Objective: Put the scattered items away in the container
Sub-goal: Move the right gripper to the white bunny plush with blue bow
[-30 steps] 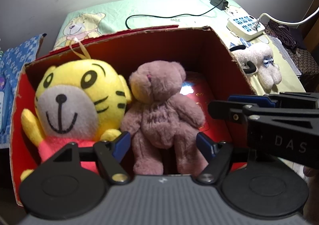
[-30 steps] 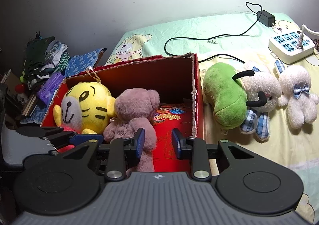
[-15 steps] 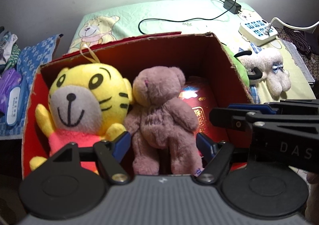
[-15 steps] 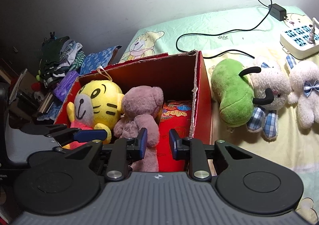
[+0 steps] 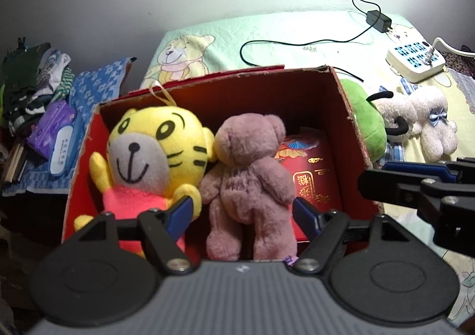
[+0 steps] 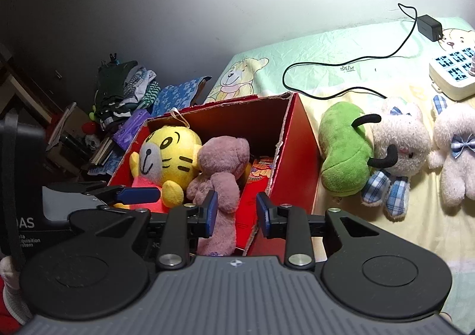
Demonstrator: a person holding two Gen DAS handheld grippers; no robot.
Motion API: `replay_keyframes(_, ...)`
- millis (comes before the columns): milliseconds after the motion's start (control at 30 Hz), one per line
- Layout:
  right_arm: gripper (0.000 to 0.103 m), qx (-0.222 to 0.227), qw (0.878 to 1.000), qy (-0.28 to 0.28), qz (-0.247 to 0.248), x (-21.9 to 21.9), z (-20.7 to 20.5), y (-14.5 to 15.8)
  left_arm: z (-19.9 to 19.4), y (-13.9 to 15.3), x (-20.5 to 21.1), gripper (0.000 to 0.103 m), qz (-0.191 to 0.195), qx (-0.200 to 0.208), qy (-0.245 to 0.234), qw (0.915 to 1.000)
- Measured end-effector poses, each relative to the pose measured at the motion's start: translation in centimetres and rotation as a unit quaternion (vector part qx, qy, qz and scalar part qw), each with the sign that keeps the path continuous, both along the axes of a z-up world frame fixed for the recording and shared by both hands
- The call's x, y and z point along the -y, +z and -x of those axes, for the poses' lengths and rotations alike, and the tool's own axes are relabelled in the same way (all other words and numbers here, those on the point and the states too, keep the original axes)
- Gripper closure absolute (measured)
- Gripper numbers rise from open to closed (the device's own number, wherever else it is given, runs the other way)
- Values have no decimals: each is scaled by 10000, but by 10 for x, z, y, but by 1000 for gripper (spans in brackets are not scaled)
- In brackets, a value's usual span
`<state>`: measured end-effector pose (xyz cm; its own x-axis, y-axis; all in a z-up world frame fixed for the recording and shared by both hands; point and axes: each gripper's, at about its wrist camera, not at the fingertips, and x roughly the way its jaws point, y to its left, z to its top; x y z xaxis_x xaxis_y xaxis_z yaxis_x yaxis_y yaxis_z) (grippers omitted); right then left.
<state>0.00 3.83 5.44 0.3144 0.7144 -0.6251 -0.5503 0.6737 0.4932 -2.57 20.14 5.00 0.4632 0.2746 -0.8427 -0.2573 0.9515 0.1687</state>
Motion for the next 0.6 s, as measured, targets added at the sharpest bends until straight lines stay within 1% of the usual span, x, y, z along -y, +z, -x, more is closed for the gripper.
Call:
replay_keyframes(67, 71, -35, 10000, 0, -76, 10, -4, 0, -2, 6, 6, 26, -89, 53, 42, 9999)
replay_keyframes(267, 71, -142, 9996, -193, -116, 41, -19, -3, -18, 13, 29, 26, -153, 82, 42, 9998)
replay_keyframes(367, 71, -146, 9996, -261, -4, 54, -23, -4, -25, 14, 44, 26, -84, 84, -40, 9999)
replay_keyframes(600, 71, -162, 9984, -519, 184, 89, -32, -8, -43, 17, 84, 23, -115, 153, -380, 9991)
